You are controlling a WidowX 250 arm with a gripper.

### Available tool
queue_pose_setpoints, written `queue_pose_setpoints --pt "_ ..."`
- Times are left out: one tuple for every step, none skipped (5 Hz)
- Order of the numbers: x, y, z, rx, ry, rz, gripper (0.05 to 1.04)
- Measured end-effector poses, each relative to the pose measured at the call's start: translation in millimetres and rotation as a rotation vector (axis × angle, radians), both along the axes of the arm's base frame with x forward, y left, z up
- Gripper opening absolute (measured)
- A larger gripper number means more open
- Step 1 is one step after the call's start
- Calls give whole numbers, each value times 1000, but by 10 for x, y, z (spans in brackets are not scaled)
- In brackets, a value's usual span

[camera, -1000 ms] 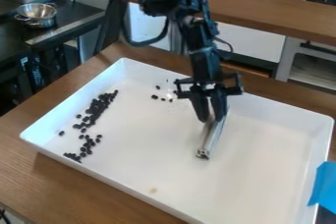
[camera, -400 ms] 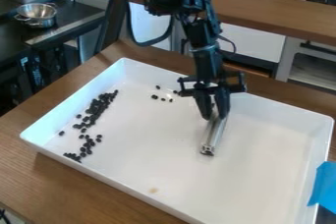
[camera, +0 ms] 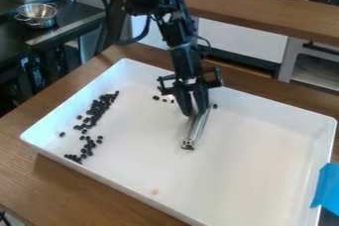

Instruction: Sweep into pile

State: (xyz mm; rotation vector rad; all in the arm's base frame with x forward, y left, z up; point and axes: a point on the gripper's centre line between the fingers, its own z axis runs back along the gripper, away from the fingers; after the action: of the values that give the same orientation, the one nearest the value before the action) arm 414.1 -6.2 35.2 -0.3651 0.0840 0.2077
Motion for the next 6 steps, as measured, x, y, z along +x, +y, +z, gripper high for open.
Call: queue_pose_setpoints --pt "4 103 -27 8 -5 -2 310" --pt "57 245 -40 13 -4 6 310" --pt "103 409 -49 6 24 6 310" --pt "141 774 -55 15 50 44 310" --pt "87 1129 -51 36 55 82 310" --pt "-48 1438 -64 42 56 101 310"
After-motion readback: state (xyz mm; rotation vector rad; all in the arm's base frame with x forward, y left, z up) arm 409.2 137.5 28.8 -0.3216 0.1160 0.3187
